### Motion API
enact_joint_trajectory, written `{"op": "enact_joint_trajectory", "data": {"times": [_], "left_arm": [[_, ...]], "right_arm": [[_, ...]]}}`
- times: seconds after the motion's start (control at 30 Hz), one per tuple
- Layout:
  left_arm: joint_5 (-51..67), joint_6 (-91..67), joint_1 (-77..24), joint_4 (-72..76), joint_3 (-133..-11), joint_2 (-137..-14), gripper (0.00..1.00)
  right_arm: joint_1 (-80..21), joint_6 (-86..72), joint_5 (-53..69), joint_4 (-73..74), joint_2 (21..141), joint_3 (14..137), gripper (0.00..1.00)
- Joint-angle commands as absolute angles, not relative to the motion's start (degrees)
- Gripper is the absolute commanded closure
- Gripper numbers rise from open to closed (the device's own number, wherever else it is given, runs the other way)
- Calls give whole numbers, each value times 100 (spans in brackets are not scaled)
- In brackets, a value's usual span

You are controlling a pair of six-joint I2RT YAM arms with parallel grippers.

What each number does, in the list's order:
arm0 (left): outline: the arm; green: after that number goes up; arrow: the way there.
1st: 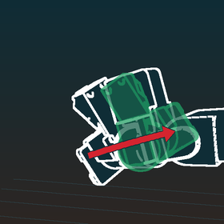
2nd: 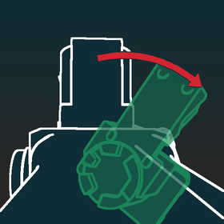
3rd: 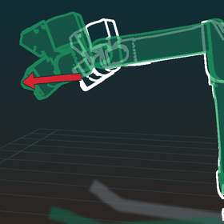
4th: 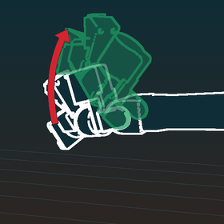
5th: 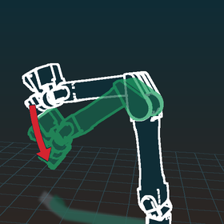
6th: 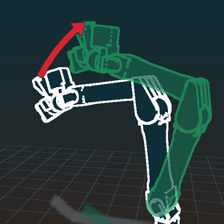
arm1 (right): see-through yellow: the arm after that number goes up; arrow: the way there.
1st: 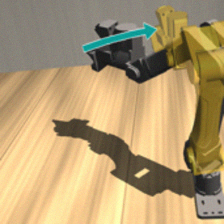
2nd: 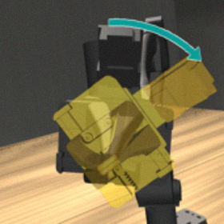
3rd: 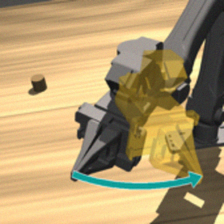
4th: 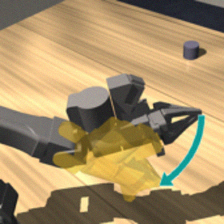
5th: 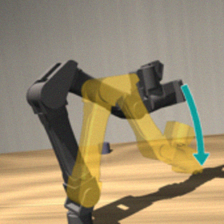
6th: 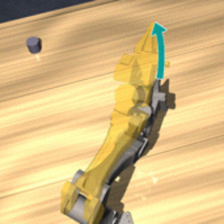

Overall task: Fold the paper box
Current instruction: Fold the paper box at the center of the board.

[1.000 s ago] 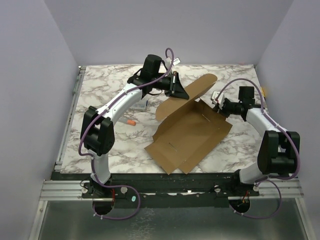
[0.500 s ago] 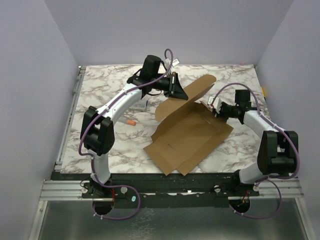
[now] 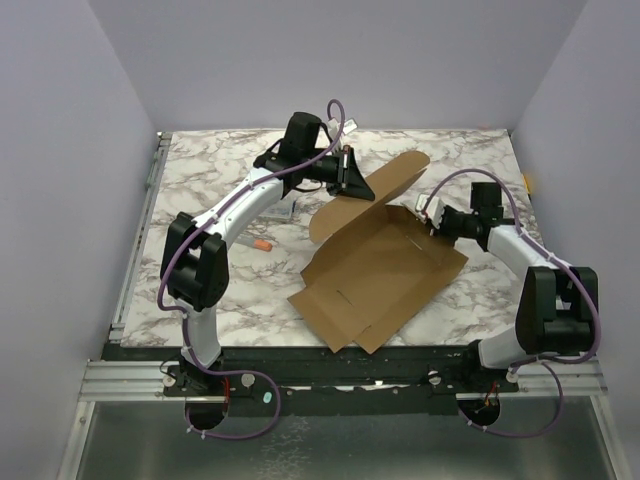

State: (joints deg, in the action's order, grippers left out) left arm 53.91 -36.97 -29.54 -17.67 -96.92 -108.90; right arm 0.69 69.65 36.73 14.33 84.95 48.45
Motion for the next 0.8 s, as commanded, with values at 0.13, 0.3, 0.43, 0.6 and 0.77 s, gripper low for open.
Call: {"op": "enact_joint_trajectory", "data": {"times": [0.13, 0.3, 0.43, 0.6, 0.77], "left_arm": [[5392, -3831, -2958, -1617, -10150, -10769, 100], [5239, -3875, -2953, -1613, -10216, -10796, 100], [5114, -3884, -2958, -1604, -10326, -10849, 100], [4991, -3918, -2956, -1603, -10498, -10896, 100], [4975, -3913, -2958, -1606, -10505, -10899, 100]], "right_arm": [[0, 6521, 3819, 1200, 8139, 4862, 97], [-116, 6696, 4093, 1590, 7864, 4976, 97], [-218, 6879, 4075, 1825, 7881, 5016, 97], [-428, 7202, 3748, 2067, 8085, 4922, 96], [-456, 7255, 3346, 2081, 8263, 4944, 96]]}}
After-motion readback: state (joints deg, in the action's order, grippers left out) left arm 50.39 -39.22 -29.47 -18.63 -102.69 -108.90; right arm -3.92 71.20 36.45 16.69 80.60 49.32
